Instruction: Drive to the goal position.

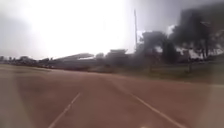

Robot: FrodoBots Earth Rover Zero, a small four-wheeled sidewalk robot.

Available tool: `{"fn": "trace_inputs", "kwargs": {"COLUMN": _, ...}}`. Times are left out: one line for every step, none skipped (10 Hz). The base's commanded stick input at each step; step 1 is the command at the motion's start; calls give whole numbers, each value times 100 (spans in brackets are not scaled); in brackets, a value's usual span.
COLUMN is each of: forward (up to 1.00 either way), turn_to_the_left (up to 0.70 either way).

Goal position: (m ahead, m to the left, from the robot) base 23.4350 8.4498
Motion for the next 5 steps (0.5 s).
{"fn": "trace_inputs", "kwargs": {"forward": 70, "turn_to_the_left": 0}}
{"fn": "trace_inputs", "kwargs": {"forward": 70, "turn_to_the_left": 0}}
{"fn": "trace_inputs", "kwargs": {"forward": 70, "turn_to_the_left": 0}}
{"fn": "trace_inputs", "kwargs": {"forward": 70, "turn_to_the_left": 0}}
{"fn": "trace_inputs", "kwargs": {"forward": 70, "turn_to_the_left": 0}}
